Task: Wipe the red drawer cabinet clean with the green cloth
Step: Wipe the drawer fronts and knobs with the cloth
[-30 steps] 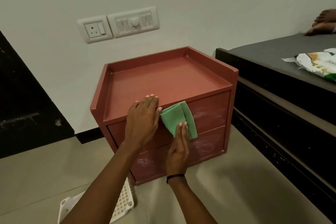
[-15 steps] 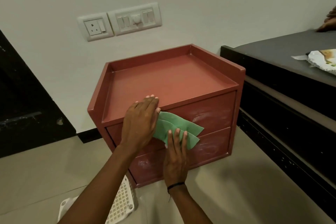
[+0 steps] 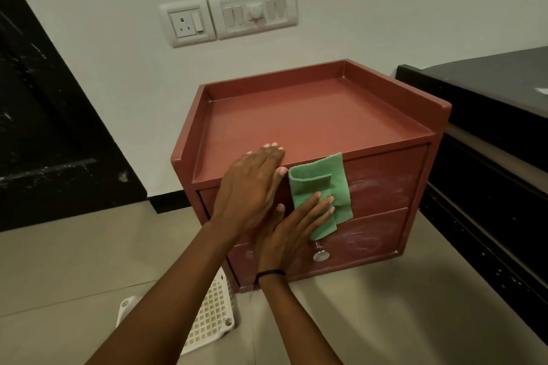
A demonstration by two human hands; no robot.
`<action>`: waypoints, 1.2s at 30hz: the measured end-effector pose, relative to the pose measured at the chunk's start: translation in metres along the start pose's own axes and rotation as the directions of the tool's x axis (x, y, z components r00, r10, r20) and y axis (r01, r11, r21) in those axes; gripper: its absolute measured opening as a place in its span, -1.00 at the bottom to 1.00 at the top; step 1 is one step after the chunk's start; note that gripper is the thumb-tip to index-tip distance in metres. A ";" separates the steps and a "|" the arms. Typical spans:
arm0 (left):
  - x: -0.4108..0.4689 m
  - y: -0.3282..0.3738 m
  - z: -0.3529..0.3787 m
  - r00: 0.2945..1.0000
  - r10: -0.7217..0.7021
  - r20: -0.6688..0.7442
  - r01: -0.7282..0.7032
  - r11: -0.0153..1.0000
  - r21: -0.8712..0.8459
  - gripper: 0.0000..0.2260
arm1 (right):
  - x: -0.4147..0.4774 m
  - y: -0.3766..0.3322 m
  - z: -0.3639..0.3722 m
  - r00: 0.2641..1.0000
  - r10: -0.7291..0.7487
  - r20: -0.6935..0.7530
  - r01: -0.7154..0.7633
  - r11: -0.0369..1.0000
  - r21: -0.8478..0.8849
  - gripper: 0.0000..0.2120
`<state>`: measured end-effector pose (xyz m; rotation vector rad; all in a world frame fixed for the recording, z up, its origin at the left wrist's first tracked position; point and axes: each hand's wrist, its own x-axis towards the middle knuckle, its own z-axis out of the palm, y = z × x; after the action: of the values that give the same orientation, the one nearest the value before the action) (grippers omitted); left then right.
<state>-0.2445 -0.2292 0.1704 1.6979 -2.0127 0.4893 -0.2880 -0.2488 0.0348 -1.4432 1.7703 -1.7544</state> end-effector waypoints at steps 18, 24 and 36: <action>0.001 0.009 -0.004 0.997 -0.071 -0.019 0.069 0.992 -0.105 -0.46 | 0.033 -0.053 -0.002 0.922 0.387 -0.026 -0.360 0.880 0.311 -0.30; -0.005 0.001 -0.012 0.997 -0.075 -0.029 0.071 0.990 -0.120 -0.47 | 0.014 0.048 -0.029 0.939 -0.300 0.168 0.328 0.927 -0.180 -0.39; 0.015 0.039 0.010 0.997 0.036 -0.067 -0.038 0.999 -0.020 -0.54 | 0.024 -0.001 -0.038 0.986 0.156 0.055 -0.165 0.931 0.327 -0.42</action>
<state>-0.2866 -0.2402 0.1716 1.6131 -1.9977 0.5283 -0.3274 -0.2440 0.0547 -1.1453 1.4462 -1.8274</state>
